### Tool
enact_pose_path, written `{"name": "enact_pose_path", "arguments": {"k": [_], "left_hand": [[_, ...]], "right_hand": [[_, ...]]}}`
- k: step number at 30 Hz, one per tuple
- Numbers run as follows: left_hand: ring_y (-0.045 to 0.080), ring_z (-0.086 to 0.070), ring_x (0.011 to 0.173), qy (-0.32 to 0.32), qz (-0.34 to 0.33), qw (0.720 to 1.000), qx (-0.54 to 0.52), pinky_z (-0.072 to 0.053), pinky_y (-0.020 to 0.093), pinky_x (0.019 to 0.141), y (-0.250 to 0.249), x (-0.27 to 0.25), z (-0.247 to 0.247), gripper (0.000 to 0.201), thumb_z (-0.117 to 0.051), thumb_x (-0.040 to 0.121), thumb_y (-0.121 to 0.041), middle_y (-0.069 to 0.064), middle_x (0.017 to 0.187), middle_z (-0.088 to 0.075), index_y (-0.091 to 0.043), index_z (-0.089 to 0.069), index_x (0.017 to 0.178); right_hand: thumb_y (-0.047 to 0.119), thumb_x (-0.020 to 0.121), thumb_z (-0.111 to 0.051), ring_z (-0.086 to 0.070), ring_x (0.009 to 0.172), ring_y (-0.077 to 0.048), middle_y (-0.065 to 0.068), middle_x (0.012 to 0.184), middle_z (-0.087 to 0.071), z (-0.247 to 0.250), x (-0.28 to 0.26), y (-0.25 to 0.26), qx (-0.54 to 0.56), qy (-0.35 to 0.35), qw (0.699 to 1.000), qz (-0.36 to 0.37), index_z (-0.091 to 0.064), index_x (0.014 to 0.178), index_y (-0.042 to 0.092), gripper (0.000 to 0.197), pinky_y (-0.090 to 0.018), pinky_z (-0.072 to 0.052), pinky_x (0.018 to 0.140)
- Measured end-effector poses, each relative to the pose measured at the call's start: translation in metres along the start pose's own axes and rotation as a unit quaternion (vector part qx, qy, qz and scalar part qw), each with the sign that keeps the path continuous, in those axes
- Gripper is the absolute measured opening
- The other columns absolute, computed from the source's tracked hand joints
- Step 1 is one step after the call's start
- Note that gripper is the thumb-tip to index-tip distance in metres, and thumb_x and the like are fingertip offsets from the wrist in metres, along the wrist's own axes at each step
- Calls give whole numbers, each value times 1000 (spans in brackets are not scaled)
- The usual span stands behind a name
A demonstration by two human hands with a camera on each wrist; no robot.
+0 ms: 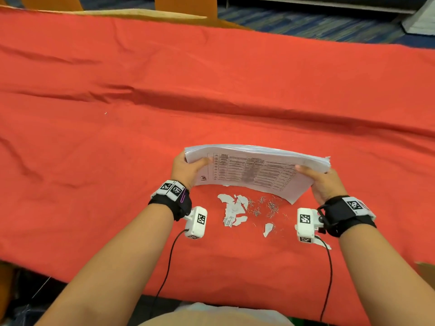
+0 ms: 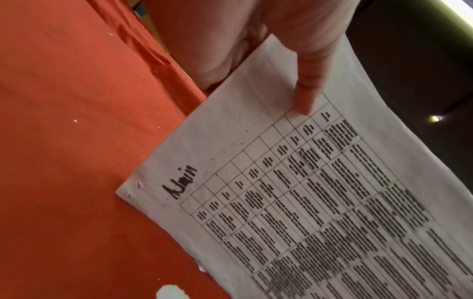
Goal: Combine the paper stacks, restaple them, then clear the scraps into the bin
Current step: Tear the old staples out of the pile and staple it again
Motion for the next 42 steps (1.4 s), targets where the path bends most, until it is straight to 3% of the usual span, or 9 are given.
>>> {"name": "enact_pose_path", "arguments": {"k": [6,11,15,21,26,30,34,37,42], "left_hand": [[0,-56,51,21,-25,999,-25,-46,16,49,-8,-8,-7,17,-68,86,-23,-7,69,-62,-13,-55,87],[7,-42,44,-23,-24,999,6,-34,16,45,-11,-4,-6,39,-60,89,-40,-11,49,-47,-21,-41,60],[8,-41,42,-40,-27,999,0,-31,15,43,-11,-1,0,38,-58,90,-34,-12,44,-45,-19,-42,59],[6,-40,39,-41,-38,998,-15,-29,12,40,-13,-3,-2,36,-59,91,-29,-11,44,-45,-17,-45,60],[5,-39,38,-34,-37,999,-15,-26,12,39,-11,-1,0,35,-57,88,-30,-13,42,-41,-17,-43,60],[9,-40,44,-15,-31,999,-6,-29,15,43,-7,3,-1,39,-58,84,-47,-3,53,-41,-13,-49,68],[8,-35,46,-8,-30,1000,4,-29,17,44,-8,5,-2,62,-55,67,-70,0,57,-36,-9,-51,71],[2,-41,41,18,-33,999,-3,-33,13,43,-9,4,-3,79,-60,54,-82,-5,53,-45,-7,-52,72],[7,-57,60,60,-48,997,26,-50,22,55,-5,-2,-13,47,-85,57,-44,-7,71,-64,-14,-61,86]], "right_hand": [[48,43,-90,-71,93,-17,2,92,-77,-13,-10,7,-28,19,999,4,-75,91,19,59,-38,-52,90],[81,45,-70,-66,87,-24,-13,97,-72,-9,-9,14,-42,-48,998,-9,-69,101,8,92,-42,-47,87],[63,54,-77,-51,66,-16,3,69,-56,2,-7,18,-25,-99,995,2,-57,72,23,48,-33,-38,70],[34,82,-66,-46,53,-8,10,57,-52,3,-5,20,2,-115,993,27,-55,68,23,21,-26,-34,56],[40,70,-68,-48,49,-8,10,54,-54,6,-1,18,22,-127,992,12,-57,67,21,22,-28,-34,57],[70,46,-77,-51,73,-18,-3,79,-56,-3,-1,15,-3,-78,997,6,-58,83,20,65,-30,-41,68],[72,50,-76,-62,92,-25,-15,105,-66,-5,-7,17,-40,-35,998,24,-61,110,2,93,-38,-48,84],[46,58,-85,-68,103,-21,-5,110,-73,-7,-11,12,-83,-11,996,22,-68,112,17,64,-40,-50,93],[37,38,-92,-72,97,-18,1,99,-77,-8,-9,-5,-70,-13,997,4,-76,91,22,58,-44,-52,95]]}}
Point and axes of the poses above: each hand's wrist, its own x-axis towards the middle knuckle, its own z-axis out of the back of the hand, y = z × x, the point moved 7 cm from there along x, towards the middle knuckle
